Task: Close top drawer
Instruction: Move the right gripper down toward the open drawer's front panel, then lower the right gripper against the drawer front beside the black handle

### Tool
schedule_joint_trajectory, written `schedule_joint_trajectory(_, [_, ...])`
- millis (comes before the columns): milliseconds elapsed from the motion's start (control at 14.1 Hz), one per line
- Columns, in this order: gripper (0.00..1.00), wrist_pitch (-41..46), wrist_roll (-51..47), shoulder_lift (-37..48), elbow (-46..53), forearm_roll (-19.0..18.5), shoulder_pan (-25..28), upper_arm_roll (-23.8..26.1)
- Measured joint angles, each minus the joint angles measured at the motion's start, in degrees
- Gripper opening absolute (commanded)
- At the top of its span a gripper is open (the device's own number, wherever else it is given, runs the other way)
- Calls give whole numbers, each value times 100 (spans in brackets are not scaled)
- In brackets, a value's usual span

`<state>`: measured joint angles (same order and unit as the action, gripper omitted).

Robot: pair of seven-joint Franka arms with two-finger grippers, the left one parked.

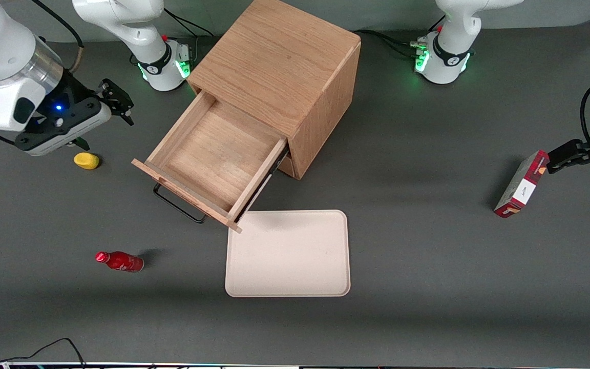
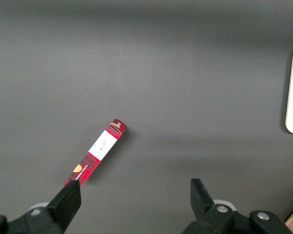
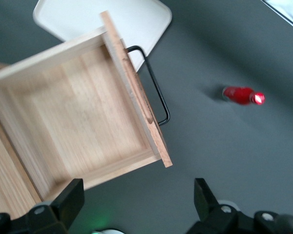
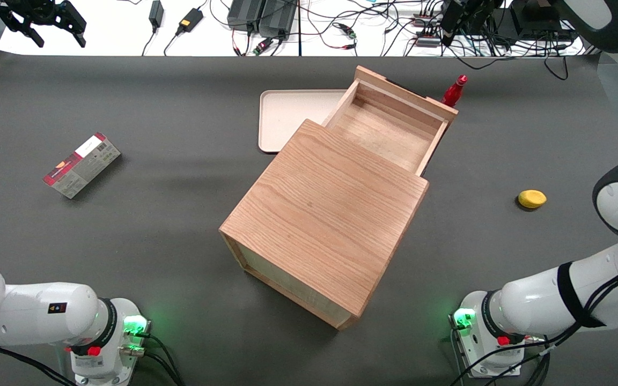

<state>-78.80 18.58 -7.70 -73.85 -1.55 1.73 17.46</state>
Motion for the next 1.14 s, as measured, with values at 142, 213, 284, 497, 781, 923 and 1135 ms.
schedule_joint_trajectory(142, [100, 9, 909, -44, 71, 0, 3, 2])
schedule_joint_trajectory(213, [100, 9, 1314, -83, 143, 0, 3, 2])
schedule_joint_trajectory(284, [100, 10, 1609, -135, 225, 0, 3, 2])
schedule_joint_trajectory(497, [100, 13, 2099, -375, 466, 80, 0, -2])
schedule_joint_trajectory(781, [100, 100, 2385, -1158, 842, 882, -15, -487])
schedule_joint_trajectory(923, [100, 112, 2441, -1601, 981, 957, -34, -591])
schedule_joint_trajectory(1135, [100, 79, 2441, -2118, 1060, 960, -16, -598])
